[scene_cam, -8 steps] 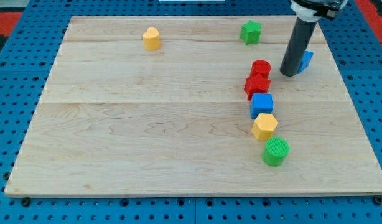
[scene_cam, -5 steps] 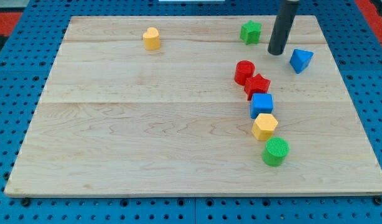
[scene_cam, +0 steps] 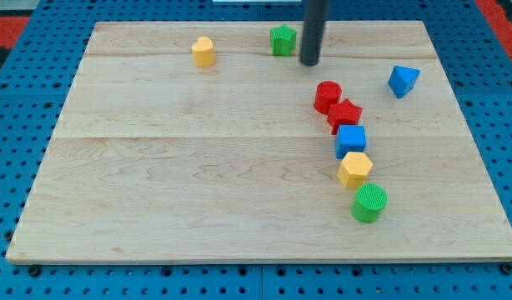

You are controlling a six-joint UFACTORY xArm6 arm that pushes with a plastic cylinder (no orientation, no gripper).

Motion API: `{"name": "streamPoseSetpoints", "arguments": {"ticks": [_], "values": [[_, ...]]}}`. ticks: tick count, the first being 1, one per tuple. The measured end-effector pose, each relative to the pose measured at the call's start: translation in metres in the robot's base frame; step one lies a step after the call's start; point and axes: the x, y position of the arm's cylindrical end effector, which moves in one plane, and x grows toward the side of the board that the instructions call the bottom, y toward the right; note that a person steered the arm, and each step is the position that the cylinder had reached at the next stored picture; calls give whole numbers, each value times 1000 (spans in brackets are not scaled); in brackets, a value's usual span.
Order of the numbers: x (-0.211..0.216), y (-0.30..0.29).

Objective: Move the green star right to the yellow heart

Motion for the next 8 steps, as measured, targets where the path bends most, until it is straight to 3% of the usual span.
{"name": "streamPoseSetpoints", "arguments": {"ticks": [1,3,4,5,6,8], "values": [[5,-85],[-37,-118],[-8,-122],[13,-174],[-20,-191],[-42,-164]]}}
